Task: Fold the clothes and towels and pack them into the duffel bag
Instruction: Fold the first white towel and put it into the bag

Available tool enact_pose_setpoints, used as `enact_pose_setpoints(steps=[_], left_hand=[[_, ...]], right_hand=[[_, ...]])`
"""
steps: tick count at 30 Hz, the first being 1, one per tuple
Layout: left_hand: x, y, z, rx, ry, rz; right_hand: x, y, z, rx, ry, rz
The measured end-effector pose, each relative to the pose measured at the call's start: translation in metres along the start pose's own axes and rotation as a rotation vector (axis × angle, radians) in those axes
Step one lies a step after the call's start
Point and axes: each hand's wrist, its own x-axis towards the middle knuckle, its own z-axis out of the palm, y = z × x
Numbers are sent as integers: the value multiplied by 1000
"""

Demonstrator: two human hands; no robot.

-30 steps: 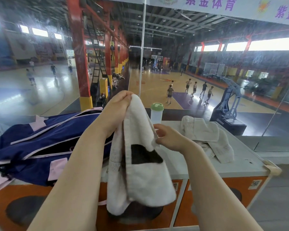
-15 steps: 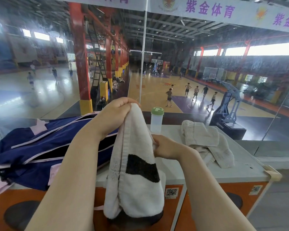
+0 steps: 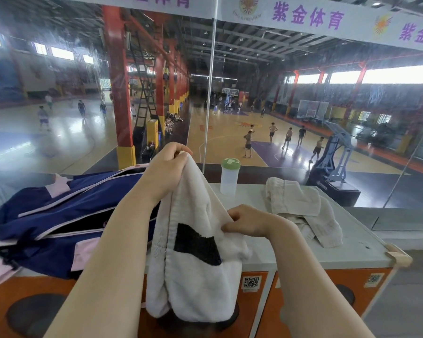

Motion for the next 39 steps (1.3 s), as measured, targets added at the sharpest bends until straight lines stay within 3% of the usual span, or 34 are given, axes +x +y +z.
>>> enact_pose_setpoints(steps=[8, 13, 17, 22, 32, 35, 39], left_hand=[[-1, 7, 0, -109, 189, 132], [1, 3, -14, -171, 284, 99], [6, -8, -25, -205, 377, 46], [8, -15, -22, -207, 475, 22], [4, -9, 13, -317, 513, -5], [6, -6, 11, -344, 542, -18], [12, 2, -4, -329, 549, -21]], right_hand=[[-6, 27, -7, 41, -14, 151], [-11, 29, -18, 174, 532, -69], [-30, 13, -32, 410, 707, -132], [-44, 7, -37, 442, 594, -134], [-95, 36, -46, 344, 27, 4], [-99, 34, -49, 252, 67, -20], [-95, 23, -58, 175, 359, -140]])
